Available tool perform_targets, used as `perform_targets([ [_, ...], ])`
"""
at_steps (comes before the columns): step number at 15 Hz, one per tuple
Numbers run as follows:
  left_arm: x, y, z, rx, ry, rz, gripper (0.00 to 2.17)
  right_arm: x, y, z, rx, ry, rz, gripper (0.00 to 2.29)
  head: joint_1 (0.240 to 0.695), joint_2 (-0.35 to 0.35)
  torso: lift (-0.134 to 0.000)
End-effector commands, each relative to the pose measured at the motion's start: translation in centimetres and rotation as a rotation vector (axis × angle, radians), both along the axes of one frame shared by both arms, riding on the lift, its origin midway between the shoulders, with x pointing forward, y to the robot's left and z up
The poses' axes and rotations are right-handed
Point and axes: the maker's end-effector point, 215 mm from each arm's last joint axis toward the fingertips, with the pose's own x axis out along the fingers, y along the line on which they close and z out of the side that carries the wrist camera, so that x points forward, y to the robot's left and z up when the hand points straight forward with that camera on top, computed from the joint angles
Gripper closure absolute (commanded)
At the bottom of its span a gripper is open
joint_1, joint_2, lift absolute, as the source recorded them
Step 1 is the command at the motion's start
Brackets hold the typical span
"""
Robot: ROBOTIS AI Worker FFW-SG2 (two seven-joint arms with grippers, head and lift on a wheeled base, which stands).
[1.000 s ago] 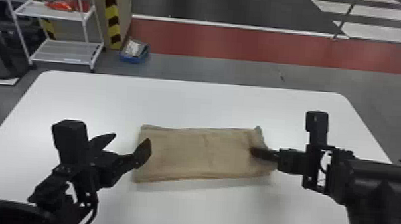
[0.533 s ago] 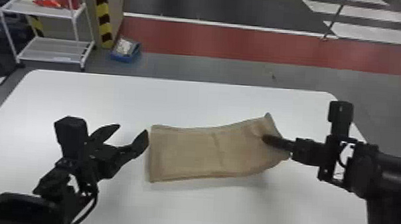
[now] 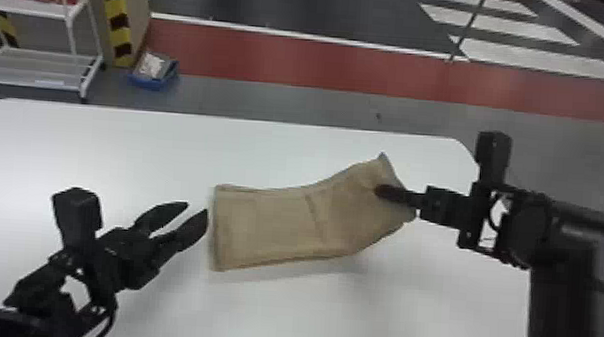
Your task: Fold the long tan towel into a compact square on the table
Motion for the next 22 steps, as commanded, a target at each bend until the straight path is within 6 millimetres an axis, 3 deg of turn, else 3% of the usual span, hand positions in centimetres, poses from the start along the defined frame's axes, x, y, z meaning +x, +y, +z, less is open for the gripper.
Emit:
perform_targets([
  [1, -0.2, -1.0, -1.4, -0.018, 0.06, -0.051, 1.79, -0.8, 1.8, 2.5, 0.08, 0.013, 0.036, 1.3, 0.695, -0.212, -0.123],
  [4, 0.0, -2.6, -1.5, -0.023, 0.071, -0.108, 1.79, -1.2, 3.3, 4.9, 0.11, 0.027, 0.064, 1.3, 0.695, -0.21, -0.123],
  [8, 0.1, -2.8, -3.6, 0.029, 0.116, -0.109, 1.79, -1.3, 4.6, 6.6, 0.126, 0.021, 0.095, 1.3, 0.695, -0.206, -0.123],
  [11, 0.1, -2.6, -4.5, 0.042, 0.131, -0.101, 1.79, -1.1, 5.5, 6.7, 0.124, 0.021, 0.111, 1.3, 0.695, -0.194, -0.123],
  [13, -0.2, -2.7, -4.7, 0.036, 0.136, -0.105, 1.79, -1.1, 7.2, 6.5, 0.124, 0.027, 0.14, 1.29, 0.695, -0.19, -0.123],
  [19, -0.6, -4.1, -4.9, 0.042, 0.14, -0.126, 1.79, -1.9, 15.6, 4.1, 0.123, 0.066, 0.241, 1.29, 0.695, -0.13, -0.123],
  [22, -0.4, -4.3, -4.7, 0.038, 0.135, -0.124, 1.79, -1.6, 19.3, -0.7, -0.001, 0.057, 0.28, 1.29, 0.695, -0.098, -0.123],
])
